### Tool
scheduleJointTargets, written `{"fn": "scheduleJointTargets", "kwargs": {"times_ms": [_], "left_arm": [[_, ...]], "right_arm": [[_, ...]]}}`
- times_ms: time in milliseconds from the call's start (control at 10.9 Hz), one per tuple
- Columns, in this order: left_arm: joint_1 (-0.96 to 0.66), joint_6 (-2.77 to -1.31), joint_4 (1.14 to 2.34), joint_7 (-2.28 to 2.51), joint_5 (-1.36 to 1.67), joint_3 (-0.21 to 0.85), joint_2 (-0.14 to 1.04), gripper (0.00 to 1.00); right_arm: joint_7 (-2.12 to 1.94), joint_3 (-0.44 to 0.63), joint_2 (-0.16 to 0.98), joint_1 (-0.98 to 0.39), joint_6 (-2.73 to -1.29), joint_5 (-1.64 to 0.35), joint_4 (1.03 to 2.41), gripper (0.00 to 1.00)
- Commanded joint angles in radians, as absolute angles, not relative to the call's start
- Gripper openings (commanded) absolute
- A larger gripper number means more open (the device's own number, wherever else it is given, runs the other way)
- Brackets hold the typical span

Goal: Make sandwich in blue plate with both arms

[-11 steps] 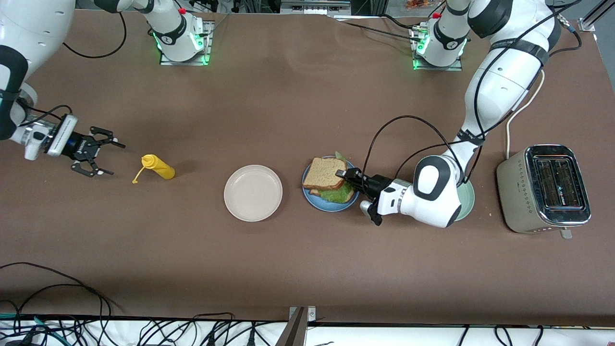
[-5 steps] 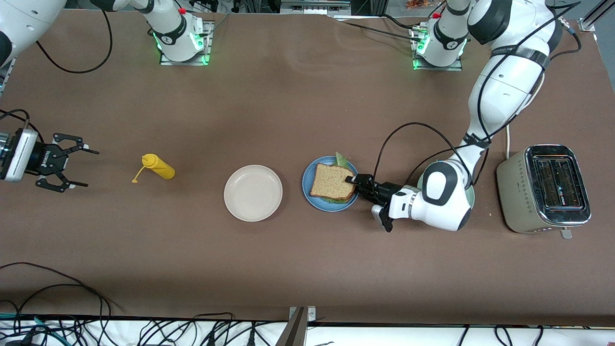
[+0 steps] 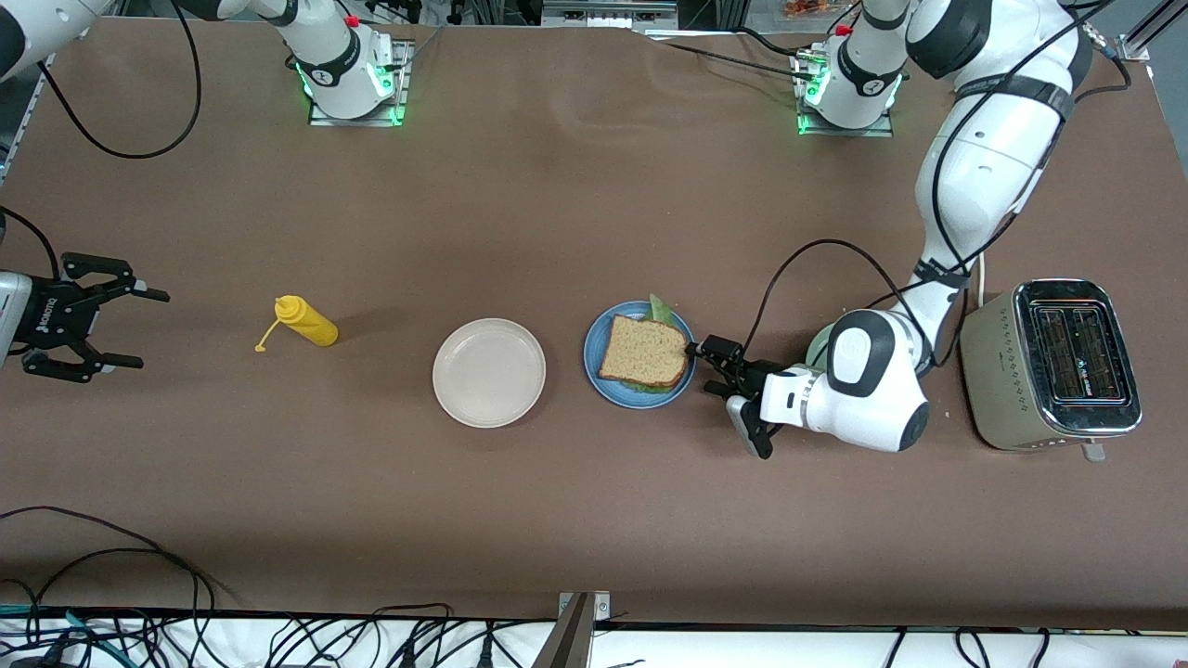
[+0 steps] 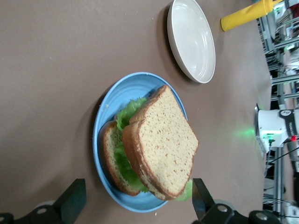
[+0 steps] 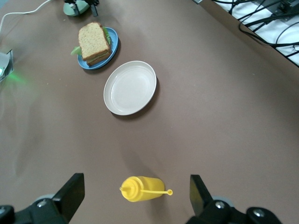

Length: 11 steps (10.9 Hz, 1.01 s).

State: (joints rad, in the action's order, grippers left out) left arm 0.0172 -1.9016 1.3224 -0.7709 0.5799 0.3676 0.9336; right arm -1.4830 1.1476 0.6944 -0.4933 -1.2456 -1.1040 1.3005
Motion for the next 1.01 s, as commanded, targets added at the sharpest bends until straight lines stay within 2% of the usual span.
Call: {"fn": "scheduleJointTargets", "kwargs": {"times_ms": [0,552,828,920], "left_arm": [[0.018,-1.844,1.341,-0.694,0.426,0.356,0.809,1.00],[-0.037,-1.522,1.341,-0.099,0.060,0.373,0.458,1.00],[-0.049,-1.444,1.354,0.027,-0.003,0.362,0.323,1.00],[-0.073,-1.445,1.408,0.029,-0.038,0.338,0.248,1.00]], "right_arm": [[-1.144,1.125,0.703,-0.483,-1.175,-1.033,1.120,1.00],[-0.477,0.878,0.696,-0.485,-1.183,-0.807,0.967,1.00],[-0.217,0.680,0.655,-0.476,-1.180,-0.570,0.963,1.00],[-0.156,0.591,0.635,-0.460,-1.175,-0.464,0.966,1.00]]}}
